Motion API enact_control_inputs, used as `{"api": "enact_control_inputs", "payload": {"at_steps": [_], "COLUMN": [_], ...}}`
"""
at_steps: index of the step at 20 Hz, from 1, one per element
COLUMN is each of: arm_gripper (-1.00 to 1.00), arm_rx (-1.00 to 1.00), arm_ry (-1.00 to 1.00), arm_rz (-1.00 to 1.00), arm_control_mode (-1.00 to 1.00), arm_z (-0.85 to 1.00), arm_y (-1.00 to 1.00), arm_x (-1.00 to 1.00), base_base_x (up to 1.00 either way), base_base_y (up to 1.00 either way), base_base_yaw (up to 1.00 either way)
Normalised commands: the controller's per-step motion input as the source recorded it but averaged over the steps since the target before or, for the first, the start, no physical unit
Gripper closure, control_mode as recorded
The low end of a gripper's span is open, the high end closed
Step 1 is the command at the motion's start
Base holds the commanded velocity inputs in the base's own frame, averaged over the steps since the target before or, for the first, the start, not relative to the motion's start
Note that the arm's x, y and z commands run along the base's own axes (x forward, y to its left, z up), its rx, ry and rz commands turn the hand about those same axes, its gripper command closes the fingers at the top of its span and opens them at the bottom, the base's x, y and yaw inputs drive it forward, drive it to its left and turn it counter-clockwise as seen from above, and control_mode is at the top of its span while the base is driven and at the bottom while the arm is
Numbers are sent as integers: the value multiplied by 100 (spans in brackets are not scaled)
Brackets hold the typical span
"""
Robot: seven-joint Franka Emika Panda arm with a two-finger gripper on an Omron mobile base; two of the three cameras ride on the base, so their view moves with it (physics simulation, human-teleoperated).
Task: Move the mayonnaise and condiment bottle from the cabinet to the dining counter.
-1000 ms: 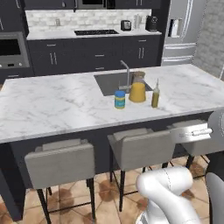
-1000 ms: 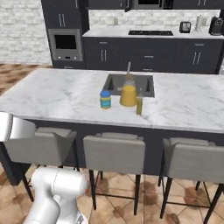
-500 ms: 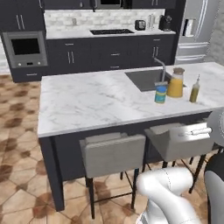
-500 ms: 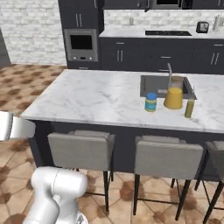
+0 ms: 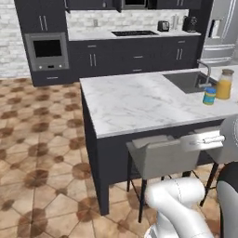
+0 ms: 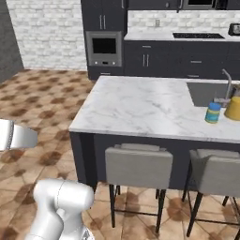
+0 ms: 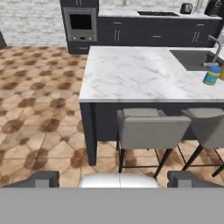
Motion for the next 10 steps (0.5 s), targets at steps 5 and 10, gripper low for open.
{"api": "enact_control_inputs", "payload": {"at_steps": [5,10], "arm_gripper": [-100,-100], "arm_rx": [0,0], "arm_ry": [0,0], "arm_rz": [0,0], "arm_control_mode": [100,100], "arm_z": [0,0], "arm_y": [0,0], "arm_x": [0,0], "base_base_x": [28,57], "base_base_y": [100,100], "base_base_yaw": [-1,-4]}}
